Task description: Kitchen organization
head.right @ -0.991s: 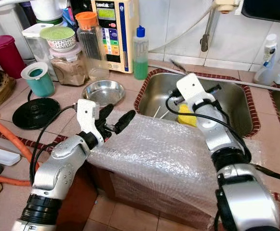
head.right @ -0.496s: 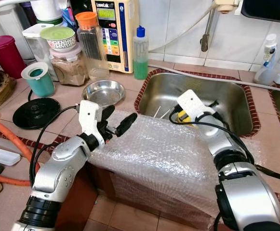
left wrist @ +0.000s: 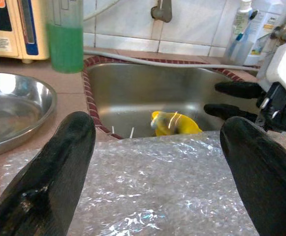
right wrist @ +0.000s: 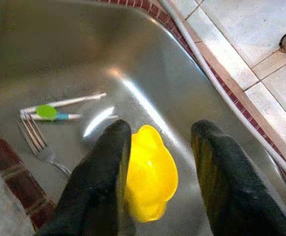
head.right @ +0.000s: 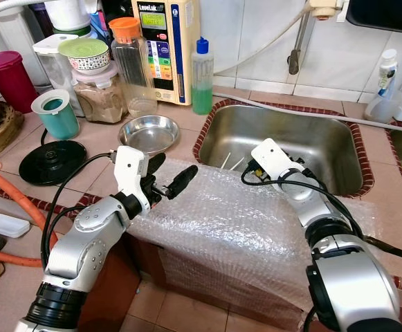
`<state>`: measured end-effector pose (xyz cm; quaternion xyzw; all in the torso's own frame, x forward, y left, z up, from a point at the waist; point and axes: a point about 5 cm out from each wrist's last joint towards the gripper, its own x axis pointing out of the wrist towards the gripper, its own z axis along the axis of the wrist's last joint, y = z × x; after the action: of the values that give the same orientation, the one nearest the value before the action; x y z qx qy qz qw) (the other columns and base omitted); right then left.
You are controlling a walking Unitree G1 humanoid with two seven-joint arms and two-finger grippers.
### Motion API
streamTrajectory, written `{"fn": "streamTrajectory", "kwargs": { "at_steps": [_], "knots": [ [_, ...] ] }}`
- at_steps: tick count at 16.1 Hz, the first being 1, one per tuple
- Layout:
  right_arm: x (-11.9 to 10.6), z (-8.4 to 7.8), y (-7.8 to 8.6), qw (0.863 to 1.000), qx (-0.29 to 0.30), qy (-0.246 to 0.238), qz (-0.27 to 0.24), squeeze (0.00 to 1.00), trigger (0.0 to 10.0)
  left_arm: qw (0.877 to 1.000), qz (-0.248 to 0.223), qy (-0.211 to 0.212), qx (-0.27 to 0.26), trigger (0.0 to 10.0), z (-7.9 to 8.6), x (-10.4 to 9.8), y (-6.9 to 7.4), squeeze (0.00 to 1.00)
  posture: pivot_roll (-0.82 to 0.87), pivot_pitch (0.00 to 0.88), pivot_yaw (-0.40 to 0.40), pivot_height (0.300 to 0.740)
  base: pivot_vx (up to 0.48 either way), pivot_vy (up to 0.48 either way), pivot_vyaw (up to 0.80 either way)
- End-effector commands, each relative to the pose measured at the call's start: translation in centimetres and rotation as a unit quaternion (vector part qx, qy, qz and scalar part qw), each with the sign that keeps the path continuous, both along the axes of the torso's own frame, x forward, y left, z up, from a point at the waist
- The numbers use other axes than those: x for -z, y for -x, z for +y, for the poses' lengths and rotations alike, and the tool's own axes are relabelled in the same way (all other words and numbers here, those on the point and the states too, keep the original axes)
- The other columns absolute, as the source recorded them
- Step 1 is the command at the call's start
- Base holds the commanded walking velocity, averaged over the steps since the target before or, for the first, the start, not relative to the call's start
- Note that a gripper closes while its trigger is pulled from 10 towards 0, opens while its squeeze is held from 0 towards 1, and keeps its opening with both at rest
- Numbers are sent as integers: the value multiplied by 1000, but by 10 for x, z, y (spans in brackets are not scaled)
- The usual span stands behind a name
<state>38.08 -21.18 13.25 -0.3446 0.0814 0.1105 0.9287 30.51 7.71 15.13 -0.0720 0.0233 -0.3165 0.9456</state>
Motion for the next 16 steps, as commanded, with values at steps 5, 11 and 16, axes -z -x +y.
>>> {"fn": "streamTrajectory", "kwargs": {
  "at_steps": [5, 11, 16],
  "knots": [
    [-10, 10, -4, 996, -5, -83, -32, 1000, 10000, 998, -13, -13, -64, 10000, 11, -3, -10, 0, 95, 0, 84, 740, 0, 0, 0],
    [-40, 73, 21, 932, -123, -318, -125, 1000, 10000, 976, 12, 10, -216, 10000, 55, -7, -41, 0, 56, 0, 106, 740, 0, 0, 0],
    [-37, 76, 63, 906, -40, -389, -159, 325, 10000, 969, 11, -16, -247, 10000, 66, 6, -36, 0, -5, 0, 141, 740, 0, 0, -104]
  ]
}}
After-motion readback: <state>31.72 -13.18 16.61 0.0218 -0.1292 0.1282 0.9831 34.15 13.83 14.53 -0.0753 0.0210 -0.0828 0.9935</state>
